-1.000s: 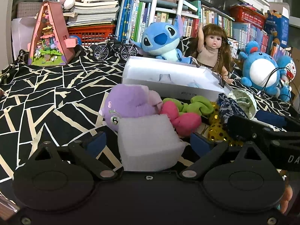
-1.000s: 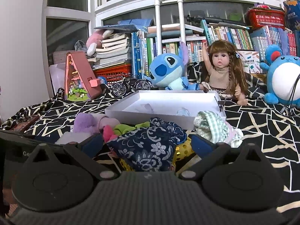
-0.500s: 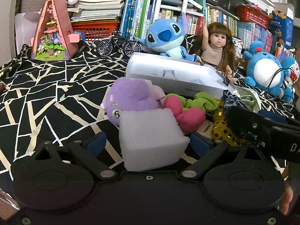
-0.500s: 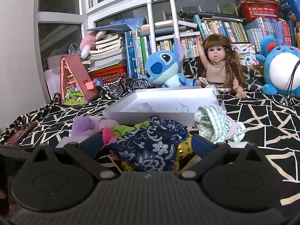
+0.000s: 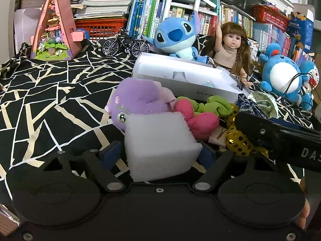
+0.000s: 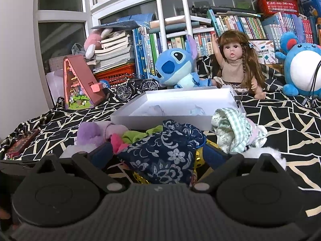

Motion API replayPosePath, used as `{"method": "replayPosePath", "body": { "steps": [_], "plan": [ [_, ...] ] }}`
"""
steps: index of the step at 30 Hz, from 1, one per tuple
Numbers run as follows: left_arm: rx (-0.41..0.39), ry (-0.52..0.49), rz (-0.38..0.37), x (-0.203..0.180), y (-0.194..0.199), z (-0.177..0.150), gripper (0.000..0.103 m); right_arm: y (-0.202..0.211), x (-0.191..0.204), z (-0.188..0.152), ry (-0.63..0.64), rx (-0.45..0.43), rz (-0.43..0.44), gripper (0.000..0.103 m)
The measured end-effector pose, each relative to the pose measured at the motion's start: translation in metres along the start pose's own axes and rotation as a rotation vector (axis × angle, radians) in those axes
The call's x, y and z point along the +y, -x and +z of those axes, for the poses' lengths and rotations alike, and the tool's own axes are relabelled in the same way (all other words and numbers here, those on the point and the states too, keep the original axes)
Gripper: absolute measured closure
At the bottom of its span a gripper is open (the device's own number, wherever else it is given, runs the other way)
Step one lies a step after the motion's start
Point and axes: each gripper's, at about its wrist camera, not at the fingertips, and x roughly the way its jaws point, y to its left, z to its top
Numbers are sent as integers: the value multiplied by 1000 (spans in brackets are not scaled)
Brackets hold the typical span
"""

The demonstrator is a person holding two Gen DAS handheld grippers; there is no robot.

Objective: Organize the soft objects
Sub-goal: 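Grasp the white foam block with the left gripper while the right grasps the blue floral pouch, then carry the foam block and blue floral pouch into the white box with both grippers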

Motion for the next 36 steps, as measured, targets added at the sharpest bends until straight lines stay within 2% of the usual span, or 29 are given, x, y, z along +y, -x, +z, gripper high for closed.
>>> {"method": "replayPosePath", "body": {
  "steps": [3,10,12,19,23,29,36],
  "plan": [
    [-1,-3,-3,-1,0,0,32,-2,0,0,-3,7,-2,5],
    [-11,-9,-2,-1,2,-1,35,-3,3,-2,7,18,-9,13],
    [-16,-16,0,-2,4,0,35,-3,4,-1,8,15,-6,19],
    [-40,-29,-2,-2,13,5,36,2,9,1,35,-5,-15,29],
    [-62,-20,-15,-1,21,11,36,7,12,2,56,-25,-22,40],
    [-98,-42,-25,-4,29,25,36,8,11,7,52,-26,-25,50],
    [-118,-38,-38,-2,32,38,36,14,13,14,68,-57,-29,53]
  ]
}}
